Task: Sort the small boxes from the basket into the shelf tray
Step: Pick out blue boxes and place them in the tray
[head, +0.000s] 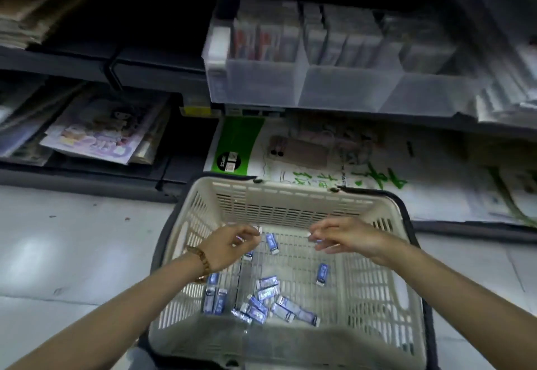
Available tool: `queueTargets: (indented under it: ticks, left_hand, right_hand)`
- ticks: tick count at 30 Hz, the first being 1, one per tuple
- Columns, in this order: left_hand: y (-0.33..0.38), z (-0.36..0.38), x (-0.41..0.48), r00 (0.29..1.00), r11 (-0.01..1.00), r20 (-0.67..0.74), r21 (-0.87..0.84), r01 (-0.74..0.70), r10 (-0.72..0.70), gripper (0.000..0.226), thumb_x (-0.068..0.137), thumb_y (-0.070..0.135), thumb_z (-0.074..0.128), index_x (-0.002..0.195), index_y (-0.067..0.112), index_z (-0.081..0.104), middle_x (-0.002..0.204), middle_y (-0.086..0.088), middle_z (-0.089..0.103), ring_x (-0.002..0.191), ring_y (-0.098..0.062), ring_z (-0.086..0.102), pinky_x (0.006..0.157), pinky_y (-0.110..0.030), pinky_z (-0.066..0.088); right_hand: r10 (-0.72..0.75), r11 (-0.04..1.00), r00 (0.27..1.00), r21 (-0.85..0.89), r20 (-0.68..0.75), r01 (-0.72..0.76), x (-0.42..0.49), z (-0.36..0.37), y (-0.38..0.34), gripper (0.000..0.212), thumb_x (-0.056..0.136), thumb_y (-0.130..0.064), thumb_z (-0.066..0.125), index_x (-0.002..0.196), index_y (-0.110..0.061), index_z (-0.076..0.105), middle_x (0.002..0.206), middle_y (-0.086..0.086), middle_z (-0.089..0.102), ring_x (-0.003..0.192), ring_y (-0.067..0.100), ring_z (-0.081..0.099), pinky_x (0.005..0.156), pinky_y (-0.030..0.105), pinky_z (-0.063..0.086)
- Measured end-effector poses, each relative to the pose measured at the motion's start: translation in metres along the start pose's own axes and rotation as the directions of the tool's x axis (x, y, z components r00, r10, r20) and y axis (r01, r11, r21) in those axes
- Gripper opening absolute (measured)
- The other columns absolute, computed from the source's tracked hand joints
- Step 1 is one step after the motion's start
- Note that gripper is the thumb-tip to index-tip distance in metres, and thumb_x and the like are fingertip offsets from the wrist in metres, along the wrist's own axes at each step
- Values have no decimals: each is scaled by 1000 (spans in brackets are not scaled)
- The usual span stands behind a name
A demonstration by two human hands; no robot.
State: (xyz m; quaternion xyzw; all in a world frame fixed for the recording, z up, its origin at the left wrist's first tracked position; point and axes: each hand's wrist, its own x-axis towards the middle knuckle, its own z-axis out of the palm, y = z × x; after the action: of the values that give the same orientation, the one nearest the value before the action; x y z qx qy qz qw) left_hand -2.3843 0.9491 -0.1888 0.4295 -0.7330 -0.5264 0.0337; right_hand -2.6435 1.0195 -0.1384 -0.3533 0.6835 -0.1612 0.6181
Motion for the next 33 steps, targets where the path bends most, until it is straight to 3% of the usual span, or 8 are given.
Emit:
queueTargets:
  ticks: [4,7,13,18,22,28,31,33]
  left_hand:
    - [-55,49,31,967,983,189,102,154,-171,24,92,27,56,110,13,62,101,0,62,93,-12,57,85,-20,45]
    - [-85,79,43,930,969,288,162,187,-228,27,89,28,59,111,13,62,109,-5,65,100,-14,59,83,-13,44]
    - [-115,120,57,956,951,270,308,24,-112,49,73,36,76,112,15,54,111,-5,56,102,-20,53,87,-32,44]
    - [-122,133,58,989,903,113,429,34,-91,46,63,44,79,90,26,46,93,10,47,87,-11,47,68,-29,41]
    - [-121,137,57,984,855,122,516,50,-131,48,70,43,75,99,25,41,91,7,56,81,-15,53,60,-26,32]
    - [-119,112,75,920,958,277,155,241,-276,39,77,20,74,112,9,60,110,1,61,102,-19,60,91,-29,48]
    - [-103,100,84,896,927,312,-96,361,-317,27,83,11,67,108,2,60,92,-6,66,71,-11,67,67,-21,56]
    - [-89,93,89,896,843,287,-331,424,-338,13,86,8,63,99,6,61,85,-6,66,62,-6,67,60,-16,55]
  right_hand:
    - [174,980,982,-109,77,-166,61,31,73,29,88,-15,65,113,0,64,80,0,65,60,2,60,61,18,48]
    - [205,967,974,-174,93,-187,87,49,114,27,85,-14,68,108,1,66,99,12,68,81,12,59,73,21,46]
    - [145,948,985,-299,95,-111,97,91,163,23,74,-12,79,94,-7,68,95,14,69,80,9,56,61,12,40]
    - [111,934,993,-338,-37,-117,99,113,178,27,66,-20,82,72,-25,57,75,-4,61,72,10,57,65,23,44]
    - [97,925,992,-361,-79,-119,100,119,180,33,66,-18,80,59,-27,49,71,-5,60,69,10,57,60,22,40]
    - [142,985,990,-101,2,-141,104,101,161,18,78,-6,73,73,-20,63,94,15,71,79,16,62,74,25,50]
    - [163,976,982,158,-91,-147,104,75,142,16,87,-11,64,103,-10,66,93,6,70,76,10,62,71,20,52]
    - [162,938,959,338,-233,-76,102,58,126,14,90,-12,59,102,-11,67,86,4,68,74,13,62,73,25,53]
